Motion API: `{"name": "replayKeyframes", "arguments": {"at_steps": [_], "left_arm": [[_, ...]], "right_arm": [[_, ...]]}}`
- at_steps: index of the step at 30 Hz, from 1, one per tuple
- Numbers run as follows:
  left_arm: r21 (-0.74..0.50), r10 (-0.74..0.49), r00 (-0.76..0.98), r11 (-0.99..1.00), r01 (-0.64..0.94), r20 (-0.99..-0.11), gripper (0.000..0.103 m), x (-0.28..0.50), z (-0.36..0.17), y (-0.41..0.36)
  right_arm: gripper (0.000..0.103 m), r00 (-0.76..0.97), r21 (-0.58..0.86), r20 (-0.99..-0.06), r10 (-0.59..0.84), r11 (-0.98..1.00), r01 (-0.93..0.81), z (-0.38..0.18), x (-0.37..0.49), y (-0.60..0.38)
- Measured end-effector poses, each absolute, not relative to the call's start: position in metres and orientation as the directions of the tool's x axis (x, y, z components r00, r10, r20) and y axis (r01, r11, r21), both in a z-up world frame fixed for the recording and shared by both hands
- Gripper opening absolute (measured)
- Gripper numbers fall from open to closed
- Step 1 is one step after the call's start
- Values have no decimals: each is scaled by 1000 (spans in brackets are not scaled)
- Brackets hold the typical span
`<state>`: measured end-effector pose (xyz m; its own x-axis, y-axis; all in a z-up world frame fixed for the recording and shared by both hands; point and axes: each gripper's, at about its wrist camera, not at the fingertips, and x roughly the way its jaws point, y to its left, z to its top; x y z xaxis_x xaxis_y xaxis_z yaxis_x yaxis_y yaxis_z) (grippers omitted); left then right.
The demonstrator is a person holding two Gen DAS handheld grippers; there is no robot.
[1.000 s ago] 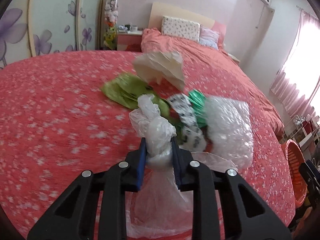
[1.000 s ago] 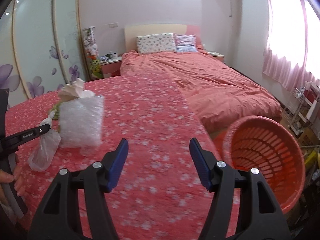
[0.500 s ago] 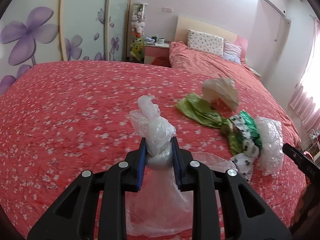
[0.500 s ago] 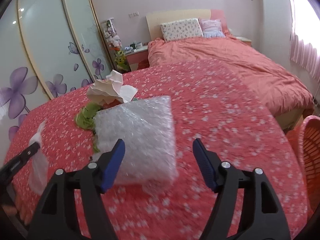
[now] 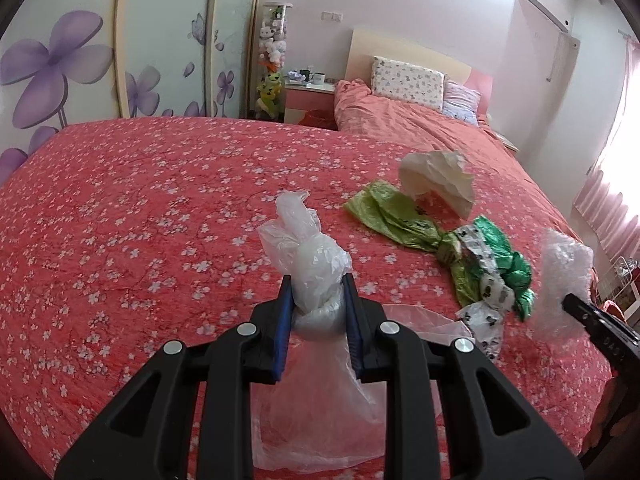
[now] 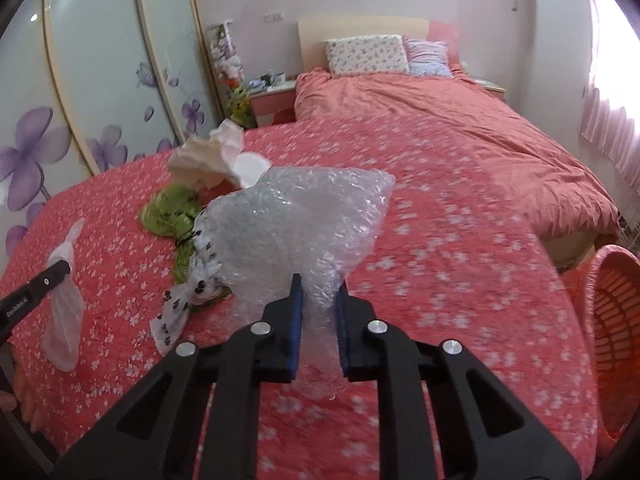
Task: Collect trash
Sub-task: 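Carry both bags to the basket and open both tools to release them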
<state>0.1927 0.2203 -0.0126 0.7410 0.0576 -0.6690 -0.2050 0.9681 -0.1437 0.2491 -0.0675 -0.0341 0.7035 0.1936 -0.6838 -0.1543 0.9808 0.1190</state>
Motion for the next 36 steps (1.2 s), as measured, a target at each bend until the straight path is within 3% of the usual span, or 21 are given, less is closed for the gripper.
{"name": "replayKeyframes", "arguments": {"at_steps": [20,36], "left_arm": [[-96,-37,791,995,-28,-611,24,183,25,126],[-49,-170,792,983,175,-587,25,176,37,26]], "right_arm": [[14,815,82,-575,67,996,-24,19,185,-160],[14,841,103,-540,-13,991,82,26,150,-228]]}}
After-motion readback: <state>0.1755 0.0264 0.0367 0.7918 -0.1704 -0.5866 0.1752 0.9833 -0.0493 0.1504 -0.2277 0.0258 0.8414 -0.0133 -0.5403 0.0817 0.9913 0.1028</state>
